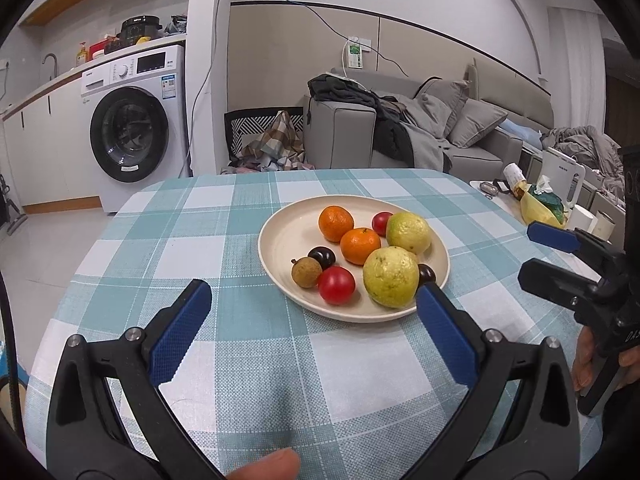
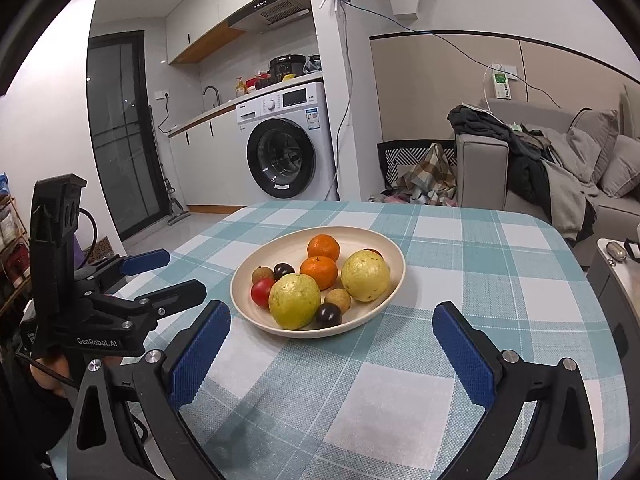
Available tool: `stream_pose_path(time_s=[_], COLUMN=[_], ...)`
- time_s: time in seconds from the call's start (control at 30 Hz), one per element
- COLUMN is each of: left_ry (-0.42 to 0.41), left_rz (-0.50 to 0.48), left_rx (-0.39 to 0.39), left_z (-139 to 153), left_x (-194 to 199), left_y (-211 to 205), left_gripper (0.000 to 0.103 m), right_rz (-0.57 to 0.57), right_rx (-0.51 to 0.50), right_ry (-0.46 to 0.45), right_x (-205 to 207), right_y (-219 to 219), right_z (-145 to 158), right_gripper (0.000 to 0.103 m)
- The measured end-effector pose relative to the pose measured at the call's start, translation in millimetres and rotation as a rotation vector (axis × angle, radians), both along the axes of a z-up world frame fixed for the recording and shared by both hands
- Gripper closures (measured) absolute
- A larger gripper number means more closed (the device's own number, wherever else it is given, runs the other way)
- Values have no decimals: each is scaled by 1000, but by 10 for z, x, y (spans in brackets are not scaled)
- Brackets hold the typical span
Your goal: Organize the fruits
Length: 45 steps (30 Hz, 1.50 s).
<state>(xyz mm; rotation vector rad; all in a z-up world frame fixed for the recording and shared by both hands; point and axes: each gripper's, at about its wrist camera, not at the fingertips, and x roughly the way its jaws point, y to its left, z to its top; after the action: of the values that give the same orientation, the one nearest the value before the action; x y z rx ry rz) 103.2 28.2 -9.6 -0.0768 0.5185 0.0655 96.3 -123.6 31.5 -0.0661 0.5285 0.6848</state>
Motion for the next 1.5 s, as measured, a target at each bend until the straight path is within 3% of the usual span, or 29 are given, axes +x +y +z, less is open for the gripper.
stream_pose_path(time_s=[1.5], left_ry=[-22], left_rz=[-4], left_rx=[-24], left_z=[43], left_x=[-33], left_y=[24], left_gripper=[1], right_rz=[2], right_rx=[-9], right_ry=[-31], right_x=[-71], right_y=[11], right_z=[23], right_gripper=[0])
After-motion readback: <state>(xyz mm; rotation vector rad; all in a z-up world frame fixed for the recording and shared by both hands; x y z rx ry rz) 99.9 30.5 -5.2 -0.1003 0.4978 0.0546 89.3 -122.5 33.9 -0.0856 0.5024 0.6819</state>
